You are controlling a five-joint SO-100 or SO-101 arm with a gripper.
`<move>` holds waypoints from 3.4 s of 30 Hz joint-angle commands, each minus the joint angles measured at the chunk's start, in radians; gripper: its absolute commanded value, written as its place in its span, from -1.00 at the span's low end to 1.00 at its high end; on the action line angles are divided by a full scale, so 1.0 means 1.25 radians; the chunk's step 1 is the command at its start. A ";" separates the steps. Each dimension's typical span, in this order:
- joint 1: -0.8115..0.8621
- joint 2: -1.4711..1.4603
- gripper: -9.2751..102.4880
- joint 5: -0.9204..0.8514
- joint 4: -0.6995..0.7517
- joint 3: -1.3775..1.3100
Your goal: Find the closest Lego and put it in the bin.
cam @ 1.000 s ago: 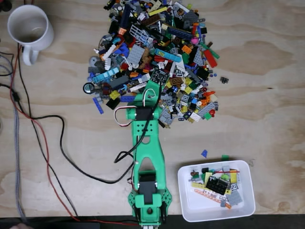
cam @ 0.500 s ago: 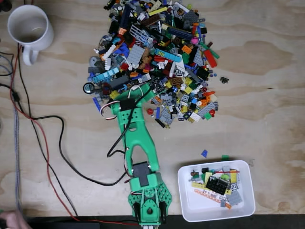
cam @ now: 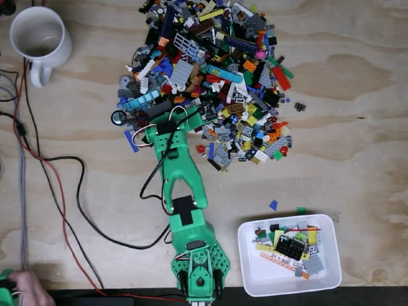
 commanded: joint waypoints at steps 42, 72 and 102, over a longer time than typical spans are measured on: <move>0.697 0.509 -0.84 -0.520 0.588 -0.145; 0.695 0.237 -0.48 -0.453 0.171 -0.006; 0.784 0.083 -0.51 -0.571 0.027 0.067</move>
